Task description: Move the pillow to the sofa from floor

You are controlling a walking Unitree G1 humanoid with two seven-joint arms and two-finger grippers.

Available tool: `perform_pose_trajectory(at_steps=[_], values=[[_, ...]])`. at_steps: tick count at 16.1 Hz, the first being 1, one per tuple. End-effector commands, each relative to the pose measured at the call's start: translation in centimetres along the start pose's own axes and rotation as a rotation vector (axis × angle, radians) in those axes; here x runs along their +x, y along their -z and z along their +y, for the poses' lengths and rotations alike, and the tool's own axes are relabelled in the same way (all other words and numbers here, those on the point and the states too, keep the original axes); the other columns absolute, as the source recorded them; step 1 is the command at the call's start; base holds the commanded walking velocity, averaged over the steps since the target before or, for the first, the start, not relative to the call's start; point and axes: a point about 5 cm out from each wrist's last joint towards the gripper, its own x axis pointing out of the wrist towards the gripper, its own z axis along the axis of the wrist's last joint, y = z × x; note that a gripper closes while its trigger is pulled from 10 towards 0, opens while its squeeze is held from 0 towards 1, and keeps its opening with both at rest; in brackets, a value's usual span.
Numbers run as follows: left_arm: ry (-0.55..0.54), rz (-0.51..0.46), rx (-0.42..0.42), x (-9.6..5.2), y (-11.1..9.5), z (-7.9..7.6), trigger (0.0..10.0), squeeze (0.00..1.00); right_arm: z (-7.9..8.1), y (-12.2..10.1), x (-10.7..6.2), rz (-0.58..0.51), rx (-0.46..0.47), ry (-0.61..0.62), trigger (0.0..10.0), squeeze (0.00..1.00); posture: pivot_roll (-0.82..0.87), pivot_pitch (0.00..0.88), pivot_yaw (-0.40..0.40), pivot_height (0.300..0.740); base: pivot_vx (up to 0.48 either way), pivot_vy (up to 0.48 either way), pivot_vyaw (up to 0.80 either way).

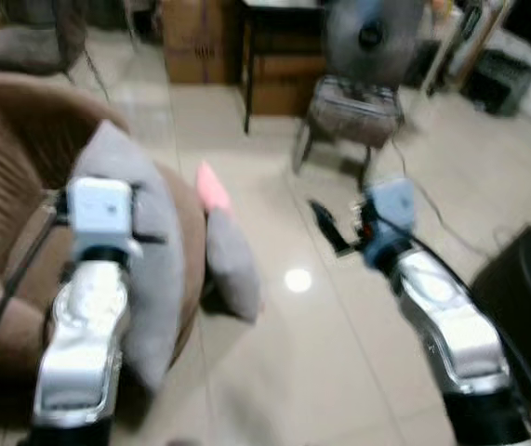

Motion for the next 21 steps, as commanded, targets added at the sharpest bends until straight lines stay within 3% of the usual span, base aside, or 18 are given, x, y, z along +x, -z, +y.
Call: perform_pose_trajectory(at_steps=[1,8,10,17,21], values=[[-0.027,-0.058,0.012,0.0,-1.1,0.8,10.0,0.00,0.9,-1.0,0.4,-0.041,-0.007,-0.046,10.0,0.00,0.14,0.000,-0.100,0.740,0.304,0.000,0.80],[-0.027,-0.054,0.016,-0.1,-1.0,0.8,10.0,0.00,1.1,-0.9,0.4,-0.046,-0.026,-0.073,10.0,0.00,0.14,0.000,-0.103,0.740,0.307,0.000,0.80],[-0.008,-0.058,0.020,0.1,-1.0,0.7,10.0,0.00,1.0,-0.6,0.3,-0.049,0.003,-0.032,10.0,0.00,0.14,0.000,-0.081,0.740,0.306,0.000,0.80],[0.080,-0.083,0.005,1.2,-1.5,-0.5,10.0,0.00,-0.3,-0.8,-0.4,-0.078,0.029,0.075,10.0,0.00,0.11,0.000,-0.039,0.740,0.305,0.000,0.00],[0.199,-0.136,-0.027,2.7,-2.7,-2.4,10.0,0.00,-0.8,-1.0,-0.3,-0.092,0.042,0.104,10.0,0.00,0.12,0.000,-0.041,0.740,0.306,0.000,0.00]])
